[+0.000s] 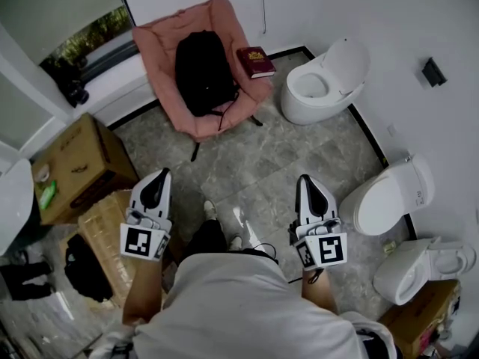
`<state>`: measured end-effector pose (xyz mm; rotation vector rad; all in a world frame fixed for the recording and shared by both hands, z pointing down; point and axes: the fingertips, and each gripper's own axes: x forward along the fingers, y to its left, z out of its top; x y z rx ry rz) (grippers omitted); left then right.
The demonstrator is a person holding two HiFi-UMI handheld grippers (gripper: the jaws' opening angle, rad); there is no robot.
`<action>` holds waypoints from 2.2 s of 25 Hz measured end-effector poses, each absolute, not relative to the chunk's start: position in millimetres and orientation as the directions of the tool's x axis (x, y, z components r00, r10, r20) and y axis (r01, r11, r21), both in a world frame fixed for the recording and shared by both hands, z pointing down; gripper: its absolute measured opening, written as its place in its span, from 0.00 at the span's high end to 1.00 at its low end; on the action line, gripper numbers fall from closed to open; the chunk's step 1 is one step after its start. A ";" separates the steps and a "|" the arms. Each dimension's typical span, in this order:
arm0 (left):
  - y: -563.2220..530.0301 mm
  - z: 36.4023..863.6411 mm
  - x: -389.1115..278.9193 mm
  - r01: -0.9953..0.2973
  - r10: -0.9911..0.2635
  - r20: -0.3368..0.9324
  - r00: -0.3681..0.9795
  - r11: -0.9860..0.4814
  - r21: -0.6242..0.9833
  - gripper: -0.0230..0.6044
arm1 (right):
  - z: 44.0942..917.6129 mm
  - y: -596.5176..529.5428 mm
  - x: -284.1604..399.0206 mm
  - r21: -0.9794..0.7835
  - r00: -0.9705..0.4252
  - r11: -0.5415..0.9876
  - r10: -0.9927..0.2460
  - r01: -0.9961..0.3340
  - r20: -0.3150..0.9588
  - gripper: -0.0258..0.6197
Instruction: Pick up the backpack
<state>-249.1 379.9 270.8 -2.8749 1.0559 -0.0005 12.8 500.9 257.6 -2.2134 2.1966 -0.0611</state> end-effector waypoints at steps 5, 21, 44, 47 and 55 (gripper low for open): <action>337.1 292.8 -225.2 -0.625 -0.625 -0.011 0.781 -0.780 -0.043 0.94 | 269.2 465.2 28.4 -0.028 0.022 -0.023 -0.999 -0.999 0.045 0.93; 100.4 294.8 -178.0 -0.611 -0.612 -0.040 0.790 -0.791 0.035 0.94 | 236.4 204.8 52.2 0.119 -0.021 0.032 -0.996 -0.992 0.088 0.93; -25.5 285.0 -88.4 -0.652 -0.652 0.003 0.758 -0.758 -0.002 0.94 | 239.6 30.4 143.1 0.041 -0.172 0.175 -0.983 -0.984 0.058 0.93; -34.6 292.8 -91.8 -0.692 -0.691 0.024 0.722 -0.722 0.012 0.94 | 250.4 13.3 142.9 0.022 -0.225 0.228 -0.971 -0.974 0.084 0.93; -51.9 328.7 -106.2 -0.753 -0.747 0.098 0.658 -0.656 0.054 0.94 | 301.8 -18.3 133.6 -0.027 -0.321 0.322 -0.929 -0.946 0.186 0.93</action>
